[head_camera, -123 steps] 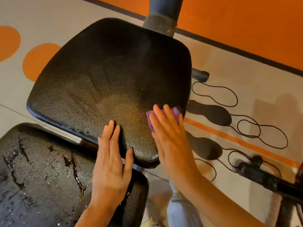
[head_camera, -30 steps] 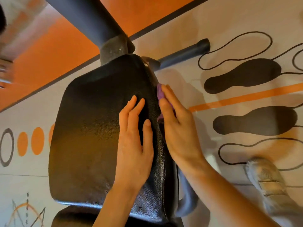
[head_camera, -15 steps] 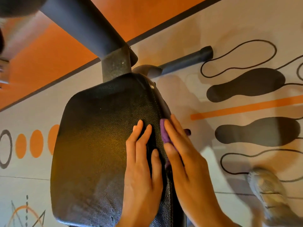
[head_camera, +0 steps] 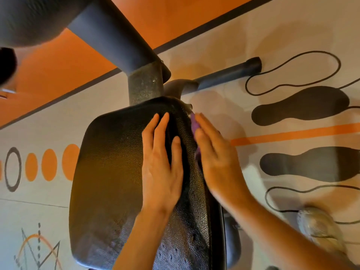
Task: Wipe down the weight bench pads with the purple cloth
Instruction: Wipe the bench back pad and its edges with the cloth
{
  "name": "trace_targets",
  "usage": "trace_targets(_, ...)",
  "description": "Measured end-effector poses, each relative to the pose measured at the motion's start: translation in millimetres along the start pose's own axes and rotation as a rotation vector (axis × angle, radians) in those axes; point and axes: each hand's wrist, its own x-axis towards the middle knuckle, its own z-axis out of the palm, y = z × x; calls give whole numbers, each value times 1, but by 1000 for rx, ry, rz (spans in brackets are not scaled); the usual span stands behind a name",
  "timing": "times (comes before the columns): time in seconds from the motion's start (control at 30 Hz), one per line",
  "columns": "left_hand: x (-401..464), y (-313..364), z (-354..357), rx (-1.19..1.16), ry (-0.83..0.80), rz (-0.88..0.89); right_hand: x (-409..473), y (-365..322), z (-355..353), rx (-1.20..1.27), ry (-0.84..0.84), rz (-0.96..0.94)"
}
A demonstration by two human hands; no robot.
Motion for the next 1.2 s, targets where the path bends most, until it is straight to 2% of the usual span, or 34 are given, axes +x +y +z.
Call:
trace_targets(0.07,7,-4,4,27,2,-9,36,-3,-3,68,26,183)
trace_targets(0.1,8,-5,5,30,3,-9,33,-4,-3,102,32,204)
trace_targets(0.17,7,-7,7,16,7,-5,-4,-4,-2,103,31,76)
trace_targets(0.23,6,-8,8,7,12,-6,-44,-9,3,-7,-9,-69)
trace_targets(0.33,6,-9,9,0,16,-10,-8,0,5,-210,-32,-162)
trace_targets(0.4,6,-9,11,13,28,-8,50,-2,7,-200,-31,-61)
trace_targets(0.47,6,-10,11,21,38,-11,72,-7,8,-37,-71,100)
trace_targets(0.57,7,-10,13,-2,43,-7,13,-4,-1,-16,-85,-33)
trace_targets(0.63,8,-11,12,-5,41,-12,-12,-5,0,-182,-94,-149)
trace_targets(0.7,8,-11,12,1,33,-15,23,-3,7,-359,-64,-235)
trace_targets(0.77,7,-10,11,2,26,-26,86,-11,21,-461,-150,-152)
trace_targets(0.87,8,-7,10,13,14,-30,124,-18,22,-373,-328,28)
trace_targets(0.97,9,-8,10,11,18,-15,54,-14,-6,-188,-255,-76)
trace_targets(1.03,9,-8,10,7,22,-22,10,-13,-11,-235,-195,-140)
trace_targets(1.13,9,-7,10,19,11,-27,50,-13,4,-393,-161,-167)
trace_targets(1.2,9,-6,9,30,6,-29,104,-22,21,-525,-267,-73)
